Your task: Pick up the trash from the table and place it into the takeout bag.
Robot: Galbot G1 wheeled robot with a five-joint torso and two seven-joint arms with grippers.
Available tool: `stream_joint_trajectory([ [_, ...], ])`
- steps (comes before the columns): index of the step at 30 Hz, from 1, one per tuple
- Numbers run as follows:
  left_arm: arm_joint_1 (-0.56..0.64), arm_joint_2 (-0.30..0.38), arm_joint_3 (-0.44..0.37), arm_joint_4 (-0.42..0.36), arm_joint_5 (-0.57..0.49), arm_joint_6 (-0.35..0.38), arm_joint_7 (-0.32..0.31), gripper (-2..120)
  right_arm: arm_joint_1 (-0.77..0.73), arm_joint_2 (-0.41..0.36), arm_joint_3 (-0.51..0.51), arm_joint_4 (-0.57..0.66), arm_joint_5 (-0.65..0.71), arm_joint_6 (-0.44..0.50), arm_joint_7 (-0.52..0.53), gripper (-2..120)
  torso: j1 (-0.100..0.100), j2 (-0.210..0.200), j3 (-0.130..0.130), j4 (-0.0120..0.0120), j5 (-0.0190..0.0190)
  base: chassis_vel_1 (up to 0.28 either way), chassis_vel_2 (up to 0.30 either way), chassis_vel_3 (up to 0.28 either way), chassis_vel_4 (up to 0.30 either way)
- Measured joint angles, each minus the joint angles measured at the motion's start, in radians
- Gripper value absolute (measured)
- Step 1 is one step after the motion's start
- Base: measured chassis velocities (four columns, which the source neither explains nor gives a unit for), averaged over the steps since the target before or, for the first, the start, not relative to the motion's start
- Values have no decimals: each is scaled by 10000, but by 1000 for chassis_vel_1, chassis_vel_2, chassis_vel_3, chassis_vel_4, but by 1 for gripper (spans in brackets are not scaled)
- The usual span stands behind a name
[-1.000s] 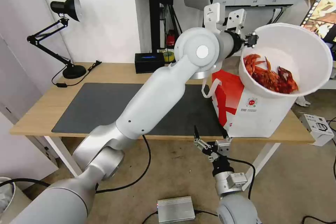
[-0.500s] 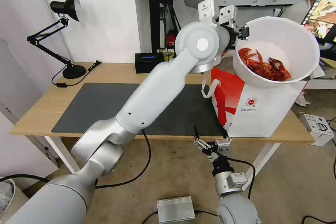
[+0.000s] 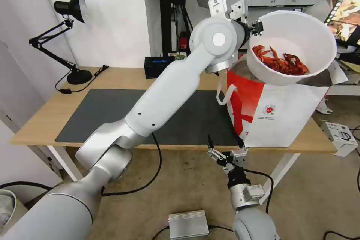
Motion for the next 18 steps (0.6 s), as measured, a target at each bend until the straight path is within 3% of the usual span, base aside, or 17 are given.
stream_joint_trajectory([
  [10,-151,-11,206,306,78,-508,-94,7,0,0,0,0,0,0,0,100,0,1,0,0,0,0,0,0,0],
  [18,216,-14,737,578,896,-614,-191,7,0,0,0,0,0,0,0,100,0,2,0,0,0,0,0,0,0],
])
